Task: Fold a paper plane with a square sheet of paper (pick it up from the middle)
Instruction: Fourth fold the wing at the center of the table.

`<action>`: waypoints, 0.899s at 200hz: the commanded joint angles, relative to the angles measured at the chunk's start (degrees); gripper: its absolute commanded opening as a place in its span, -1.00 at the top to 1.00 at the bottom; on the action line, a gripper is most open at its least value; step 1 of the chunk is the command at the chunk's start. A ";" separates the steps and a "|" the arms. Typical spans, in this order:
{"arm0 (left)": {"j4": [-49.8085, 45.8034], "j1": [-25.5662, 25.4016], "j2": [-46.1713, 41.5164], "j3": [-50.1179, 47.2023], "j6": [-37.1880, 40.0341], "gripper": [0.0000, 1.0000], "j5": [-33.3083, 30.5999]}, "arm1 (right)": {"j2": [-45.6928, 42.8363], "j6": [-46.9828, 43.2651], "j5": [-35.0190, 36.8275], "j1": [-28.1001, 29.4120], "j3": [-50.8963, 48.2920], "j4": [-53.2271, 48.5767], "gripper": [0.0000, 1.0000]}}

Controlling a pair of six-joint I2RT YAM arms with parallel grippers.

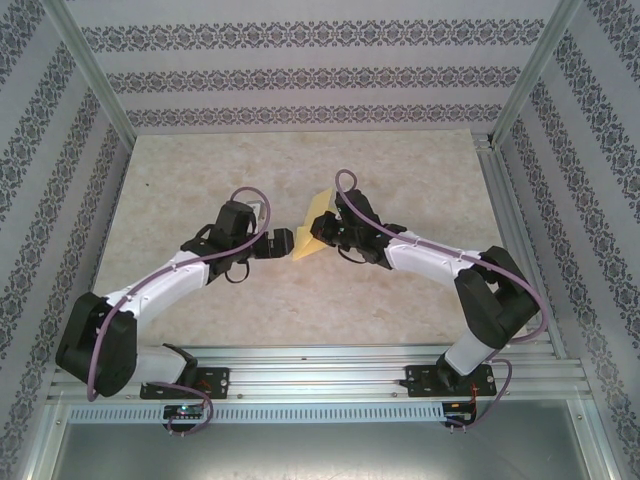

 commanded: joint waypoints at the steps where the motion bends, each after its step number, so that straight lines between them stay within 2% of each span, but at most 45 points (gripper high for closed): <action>1: 5.32 0.38 -0.65 -2.37 5.16 -1.00 0.64 | 3.27 6.57 5.58 1.28 2.35 -0.80 0.97; 40: 12.45 -0.98 1.21 -5.20 10.12 -1.00 4.26 | 8.33 13.63 6.34 1.99 3.00 0.54 0.96; 69: 13.92 -3.18 2.52 -5.78 14.13 -0.97 1.07 | 10.24 15.95 6.21 1.90 3.22 0.44 0.92; 96: 14.60 -4.07 3.71 -5.93 15.92 -0.86 -0.78 | 11.06 17.07 4.01 1.17 2.50 1.11 0.66; 118: 16.03 -4.35 5.05 -5.91 16.33 -0.75 0.75 | 10.55 16.87 2.16 0.19 1.51 1.84 0.48; 134: 17.08 -4.99 6.31 -5.69 17.63 -0.66 1.61 | 9.86 16.31 1.12 -0.48 0.77 2.17 0.46; 180: 22.82 -8.53 7.64 -6.24 21.57 -0.62 0.39 | 9.06 16.37 -1.23 -1.75 -1.36 4.05 0.46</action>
